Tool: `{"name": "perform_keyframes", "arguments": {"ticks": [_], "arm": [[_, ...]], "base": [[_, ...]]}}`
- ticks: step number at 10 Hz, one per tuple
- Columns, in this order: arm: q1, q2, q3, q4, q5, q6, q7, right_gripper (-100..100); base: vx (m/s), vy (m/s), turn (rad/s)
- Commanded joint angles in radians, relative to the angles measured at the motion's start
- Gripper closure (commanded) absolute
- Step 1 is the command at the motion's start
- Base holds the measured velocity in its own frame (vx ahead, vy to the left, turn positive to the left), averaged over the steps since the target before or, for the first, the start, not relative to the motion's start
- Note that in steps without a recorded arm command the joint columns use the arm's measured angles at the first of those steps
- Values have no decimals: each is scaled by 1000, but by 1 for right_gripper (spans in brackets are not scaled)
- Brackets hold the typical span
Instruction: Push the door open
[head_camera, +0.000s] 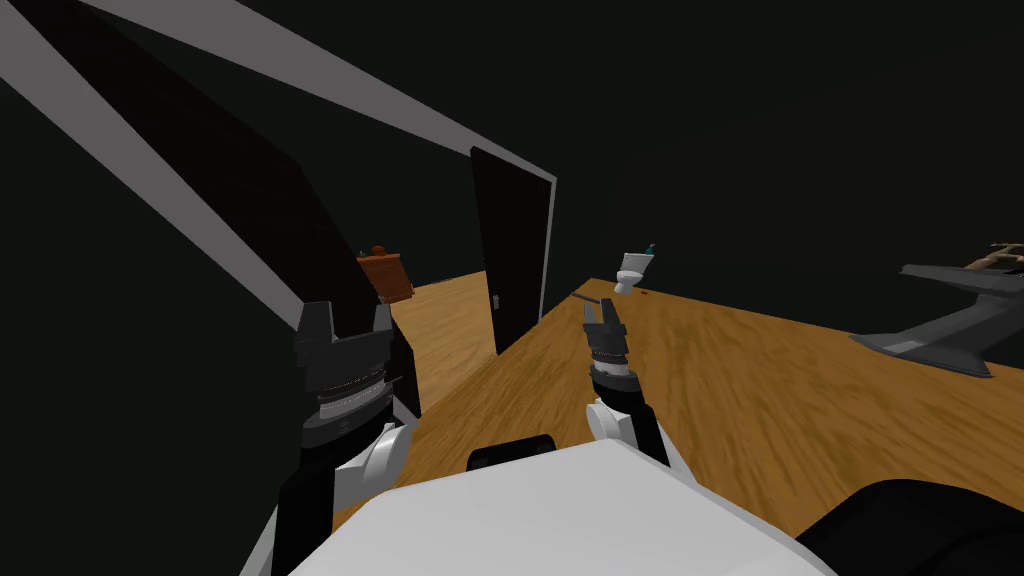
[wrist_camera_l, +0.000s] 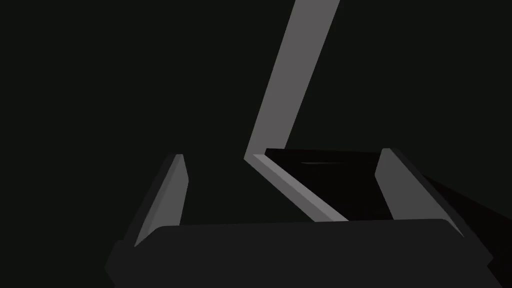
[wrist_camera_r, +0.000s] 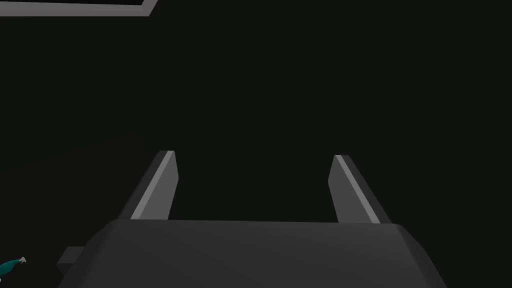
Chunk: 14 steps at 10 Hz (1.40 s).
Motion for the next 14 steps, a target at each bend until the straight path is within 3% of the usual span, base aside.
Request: {"name": "perform_keyframes", "arguments": {"ticks": [1,3,14], "arm": [[-14,-7,3,36,2,-3,-5,-100],[-26,-11,6,65,3,-6,-8,-100],[-160,-47,37,397,18,-37,-51,-100]], "base": [[142,-62,79],[100,5,38],[105,-26,75]]}}
